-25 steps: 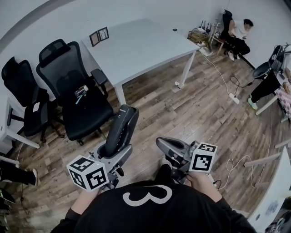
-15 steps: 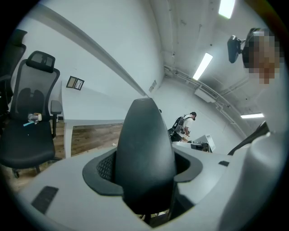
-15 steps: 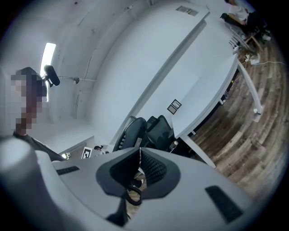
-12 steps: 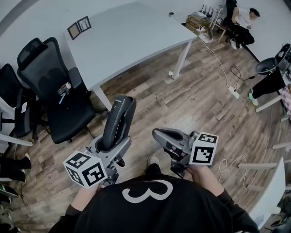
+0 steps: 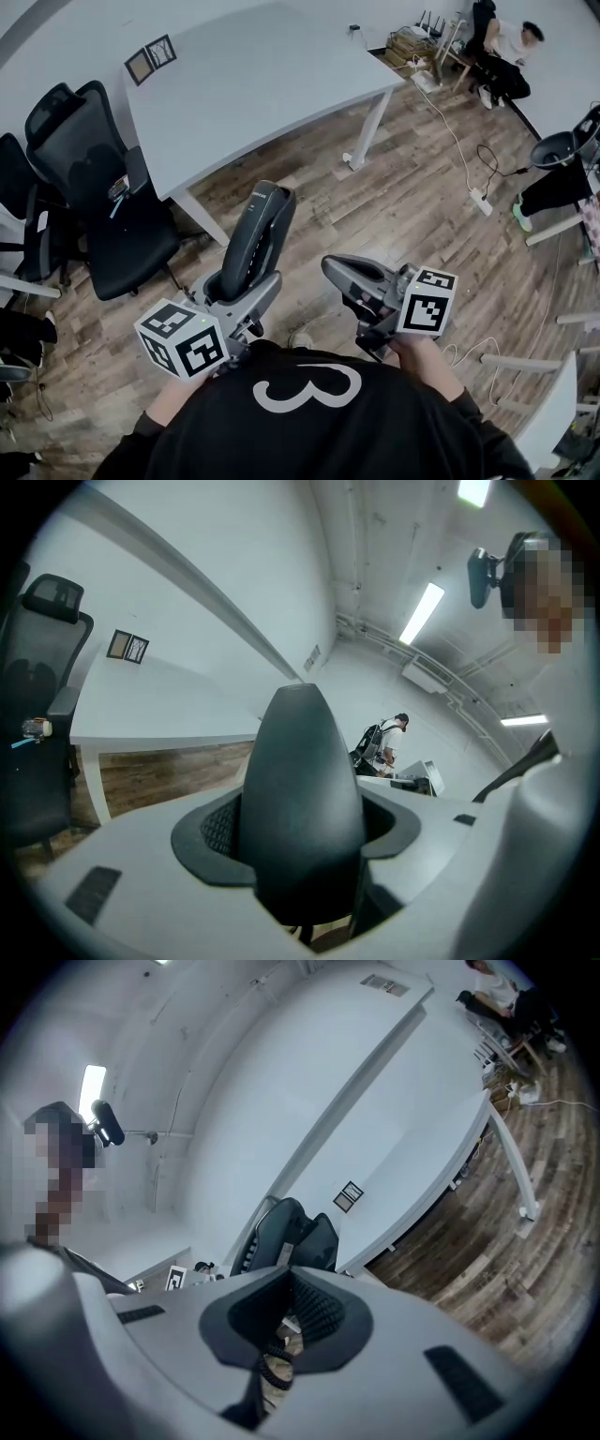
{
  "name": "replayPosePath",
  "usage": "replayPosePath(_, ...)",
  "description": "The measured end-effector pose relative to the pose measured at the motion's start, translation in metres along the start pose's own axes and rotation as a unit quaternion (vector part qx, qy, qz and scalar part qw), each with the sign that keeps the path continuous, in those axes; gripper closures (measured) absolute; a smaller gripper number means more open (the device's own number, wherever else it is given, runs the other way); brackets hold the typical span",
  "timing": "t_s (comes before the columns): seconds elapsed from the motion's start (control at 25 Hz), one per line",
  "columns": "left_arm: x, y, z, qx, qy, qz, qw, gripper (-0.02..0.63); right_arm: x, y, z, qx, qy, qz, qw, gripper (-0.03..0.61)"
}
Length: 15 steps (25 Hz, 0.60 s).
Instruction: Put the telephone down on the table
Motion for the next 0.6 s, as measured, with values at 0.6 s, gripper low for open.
replayPosePath(0.6,0.035,-0.065,0.027,0.015,0.035,-0.009,0.9992,0.325,0.021,0.034,0.075,0.023,-0.035,-0.012,0.999,0.571)
Point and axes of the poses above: the fingertips, and each gripper's own axes: z forward along the fingers, y to its right, x out of its top, the point moved 8 cm from there along -z, backward along the fingers, and after that the axes turned 12 degrees about y, right-handed, at the moved point
